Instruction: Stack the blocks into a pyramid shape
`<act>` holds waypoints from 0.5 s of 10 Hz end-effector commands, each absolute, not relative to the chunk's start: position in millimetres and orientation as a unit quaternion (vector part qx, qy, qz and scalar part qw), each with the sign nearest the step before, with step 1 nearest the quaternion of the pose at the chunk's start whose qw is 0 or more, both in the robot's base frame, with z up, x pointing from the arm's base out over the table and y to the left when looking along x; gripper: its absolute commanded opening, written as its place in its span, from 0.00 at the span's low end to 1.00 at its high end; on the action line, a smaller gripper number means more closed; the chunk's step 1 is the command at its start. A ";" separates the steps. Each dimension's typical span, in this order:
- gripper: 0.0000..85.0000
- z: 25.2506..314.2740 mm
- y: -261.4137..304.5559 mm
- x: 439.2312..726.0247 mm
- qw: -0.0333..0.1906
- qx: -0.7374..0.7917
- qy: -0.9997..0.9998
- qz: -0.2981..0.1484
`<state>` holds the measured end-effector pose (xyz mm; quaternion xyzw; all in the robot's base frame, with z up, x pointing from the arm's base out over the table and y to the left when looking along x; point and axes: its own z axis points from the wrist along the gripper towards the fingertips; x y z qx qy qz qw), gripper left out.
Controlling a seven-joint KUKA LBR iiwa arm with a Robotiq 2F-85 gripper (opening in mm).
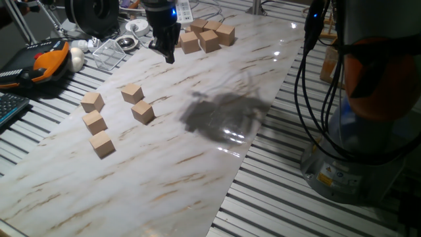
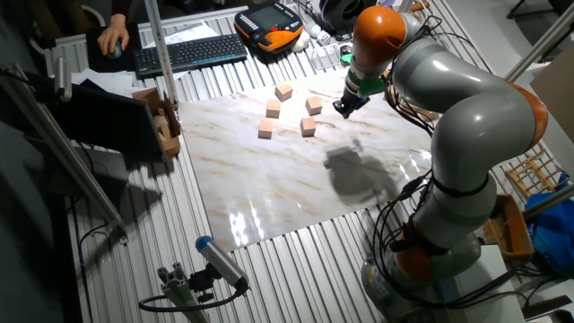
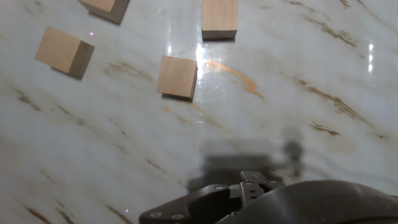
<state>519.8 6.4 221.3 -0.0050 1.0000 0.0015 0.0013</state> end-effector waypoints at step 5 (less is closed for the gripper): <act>0.00 210.0 9.3 523.7 0.005 -0.003 1.000 0.005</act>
